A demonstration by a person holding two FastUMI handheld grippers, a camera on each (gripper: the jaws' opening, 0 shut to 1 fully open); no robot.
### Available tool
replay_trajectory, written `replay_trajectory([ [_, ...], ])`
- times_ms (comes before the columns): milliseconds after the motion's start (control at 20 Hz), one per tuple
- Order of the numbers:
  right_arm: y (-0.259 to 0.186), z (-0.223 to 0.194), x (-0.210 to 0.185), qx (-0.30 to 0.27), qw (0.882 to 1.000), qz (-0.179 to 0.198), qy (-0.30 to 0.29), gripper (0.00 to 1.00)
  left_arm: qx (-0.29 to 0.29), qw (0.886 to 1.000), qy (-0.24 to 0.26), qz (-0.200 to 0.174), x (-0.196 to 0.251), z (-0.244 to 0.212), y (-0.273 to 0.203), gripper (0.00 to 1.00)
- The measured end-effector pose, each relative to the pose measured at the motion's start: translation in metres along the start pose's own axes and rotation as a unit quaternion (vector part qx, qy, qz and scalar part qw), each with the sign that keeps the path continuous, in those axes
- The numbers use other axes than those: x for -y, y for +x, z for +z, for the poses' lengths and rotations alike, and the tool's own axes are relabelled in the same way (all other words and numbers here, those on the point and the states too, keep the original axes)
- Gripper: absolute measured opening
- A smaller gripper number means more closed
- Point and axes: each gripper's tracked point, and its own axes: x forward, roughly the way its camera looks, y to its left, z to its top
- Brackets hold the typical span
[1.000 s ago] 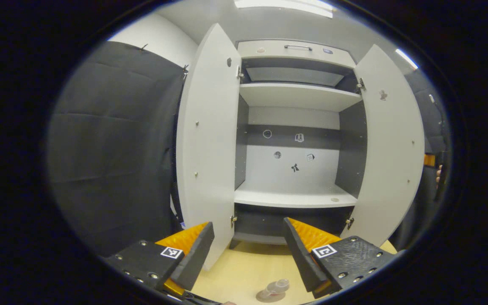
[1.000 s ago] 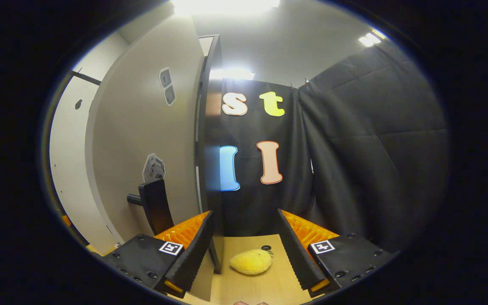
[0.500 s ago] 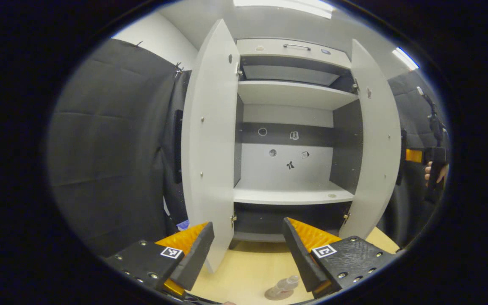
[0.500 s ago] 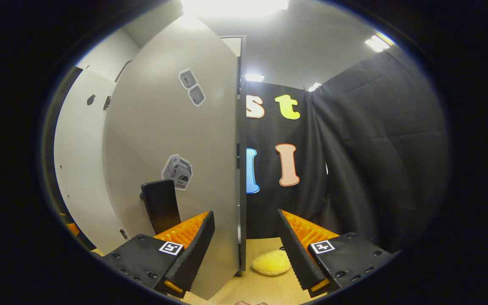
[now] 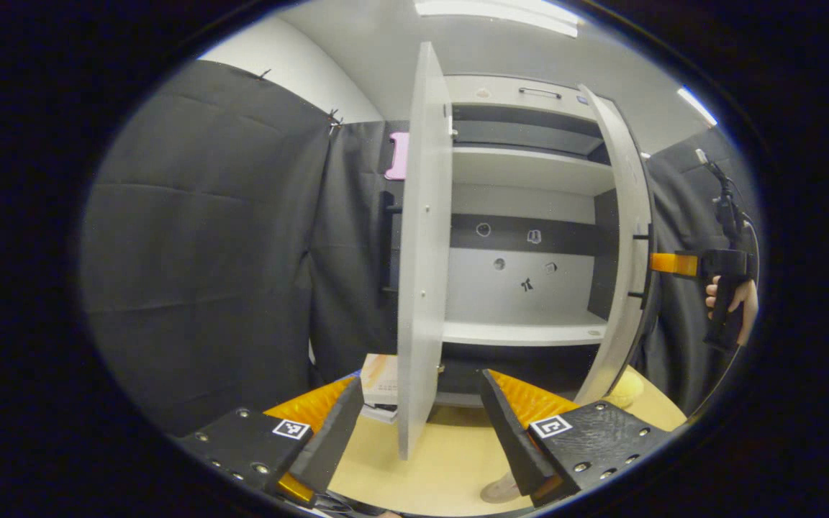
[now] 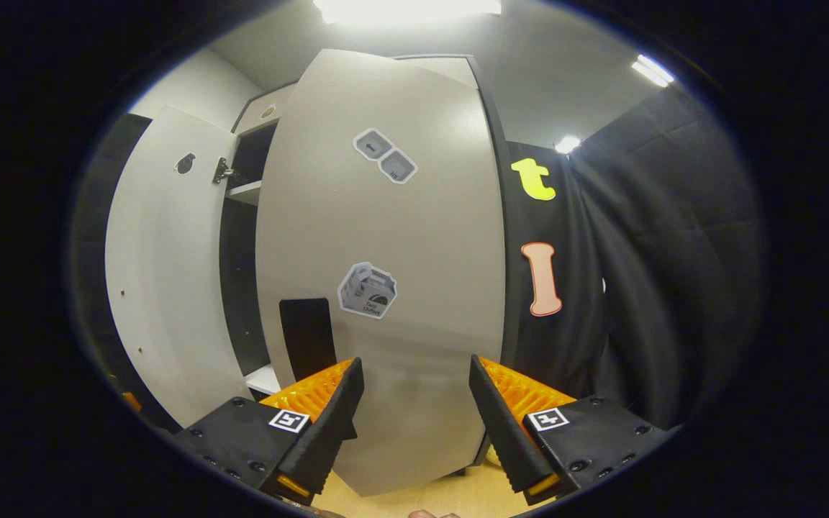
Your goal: Grasp the bottle in the cabinet with the left hand and place it on the coaster, then close the right door with the right hand and the left door with the left hand.
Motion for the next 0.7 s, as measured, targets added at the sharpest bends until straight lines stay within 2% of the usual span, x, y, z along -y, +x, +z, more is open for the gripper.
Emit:
replay_trajectory([
  [50, -0.004, 0.0, -0.001, 0.001, 1.0, -0.001, -0.001, 0.9, 0.001, 1.0, -0.003, 0.007, -0.01, 0.001, -0.001, 1.0],
  [100, -0.005, -0.003, -0.002, -0.001, 1.0, -0.001, 0.002, 0.91, 0.003, 1.0, -0.005, 0.015, -0.023, -0.001, -0.002, 1.0],
  [150, -0.005, -0.005, -0.004, -0.004, 1.0, -0.001, 0.008, 0.94, 0.004, 1.0, -0.005, 0.023, -0.037, -0.001, -0.002, 0.95],
  [200, -0.007, -0.006, -0.004, -0.006, 1.0, -0.002, 0.014, 0.94, 0.004, 0.999, -0.005, 0.032, -0.051, -0.002, -0.002, 1.0],
  [300, -0.011, -0.01, -0.005, -0.008, 1.0, -0.007, 0.02, 0.94, 0.009, 0.999, -0.005, 0.051, -0.077, 0.001, -0.002, 1.0],
  [350, -0.013, -0.01, -0.005, -0.007, 1.0, -0.012, 0.022, 0.9, 0.01, 0.998, -0.011, 0.063, -0.09, 0.003, -0.002, 1.0],
  [400, -0.017, -0.011, -0.004, -0.004, 1.0, -0.016, 0.021, 0.9, 0.012, 0.997, -0.023, 0.073, -0.102, 0.002, -0.001, 0.94],
  [600, -0.028, -0.023, -0.006, -0.006, 0.999, -0.034, 0.011, 0.91, 0.024, 0.995, -0.073, 0.068, -0.135, 0.006, 0.012, 0.94],
  [650, -0.032, -0.027, -0.007, -0.009, 0.999, -0.036, 0.011, 0.94, 0.026, 0.995, -0.076, 0.063, -0.143, 0.008, 0.018, 0.94],
  [700, -0.035, -0.031, -0.009, -0.012, 0.999, -0.037, 0.01, 0.91, 0.026, 0.995, -0.079, 0.059, -0.149, 0.011, 0.024, 1.0],
])
